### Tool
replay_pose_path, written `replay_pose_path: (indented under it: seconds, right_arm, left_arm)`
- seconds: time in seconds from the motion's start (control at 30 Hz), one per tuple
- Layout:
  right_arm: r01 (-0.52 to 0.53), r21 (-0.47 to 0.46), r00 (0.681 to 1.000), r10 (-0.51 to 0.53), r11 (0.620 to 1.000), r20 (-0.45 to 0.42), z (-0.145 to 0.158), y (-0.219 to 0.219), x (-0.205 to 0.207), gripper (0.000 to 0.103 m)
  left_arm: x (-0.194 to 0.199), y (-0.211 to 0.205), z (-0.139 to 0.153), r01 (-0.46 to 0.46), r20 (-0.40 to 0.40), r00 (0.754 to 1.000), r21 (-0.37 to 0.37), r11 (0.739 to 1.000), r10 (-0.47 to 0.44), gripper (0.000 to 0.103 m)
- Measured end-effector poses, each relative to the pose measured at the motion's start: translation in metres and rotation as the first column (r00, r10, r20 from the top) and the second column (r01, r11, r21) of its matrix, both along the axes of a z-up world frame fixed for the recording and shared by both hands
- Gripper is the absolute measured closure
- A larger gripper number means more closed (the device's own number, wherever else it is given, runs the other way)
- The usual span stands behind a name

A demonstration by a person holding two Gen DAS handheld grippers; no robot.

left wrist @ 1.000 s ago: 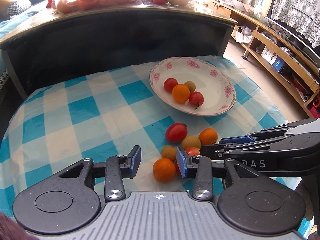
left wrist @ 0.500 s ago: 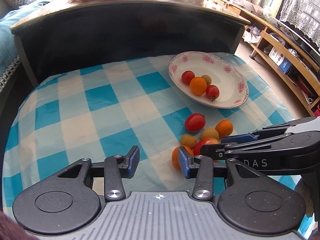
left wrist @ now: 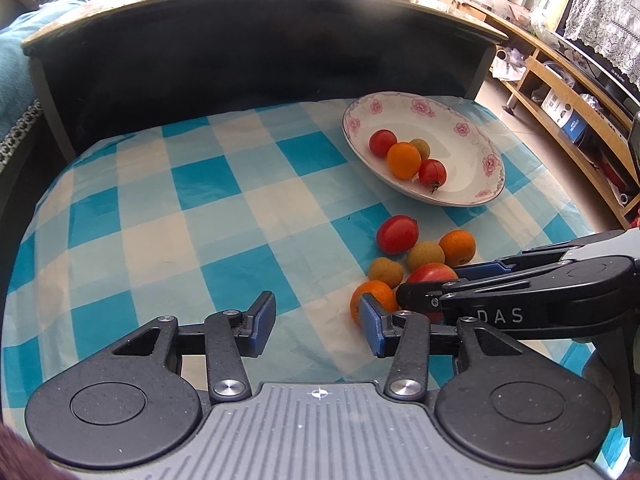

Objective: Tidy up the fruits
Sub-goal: 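Move both grippers back toward the remaining fruit pile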

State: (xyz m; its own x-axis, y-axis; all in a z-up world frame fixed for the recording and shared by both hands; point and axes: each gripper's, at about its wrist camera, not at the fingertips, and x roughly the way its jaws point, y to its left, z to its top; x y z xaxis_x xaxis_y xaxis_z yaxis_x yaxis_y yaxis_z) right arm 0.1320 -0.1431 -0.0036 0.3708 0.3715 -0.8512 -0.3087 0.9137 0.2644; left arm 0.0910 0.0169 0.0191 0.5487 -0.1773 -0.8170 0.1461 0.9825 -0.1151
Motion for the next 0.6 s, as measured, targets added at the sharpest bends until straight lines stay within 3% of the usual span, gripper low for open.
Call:
replay_pose_path:
  seconds: [0.37,0.6]
  right_arm:
    - [0.005,-0.017,1.0,-0.006,1.0,-0.005,-0.003,-0.003,-0.001,0.057]
    - [0.025,-0.032,1.0,-0.025,0.999,-0.014,-0.001,-0.028,-0.015,0.057]
  left_arm:
    - [0.003,-0.007,-0.003,0.013,-0.007,1.0,-0.006,1.0,-0.013,0.048]
    - [0.012,-0.024,-0.009,0.032,-0.016,0.999,-0.005,0.999,-0.032,0.047]
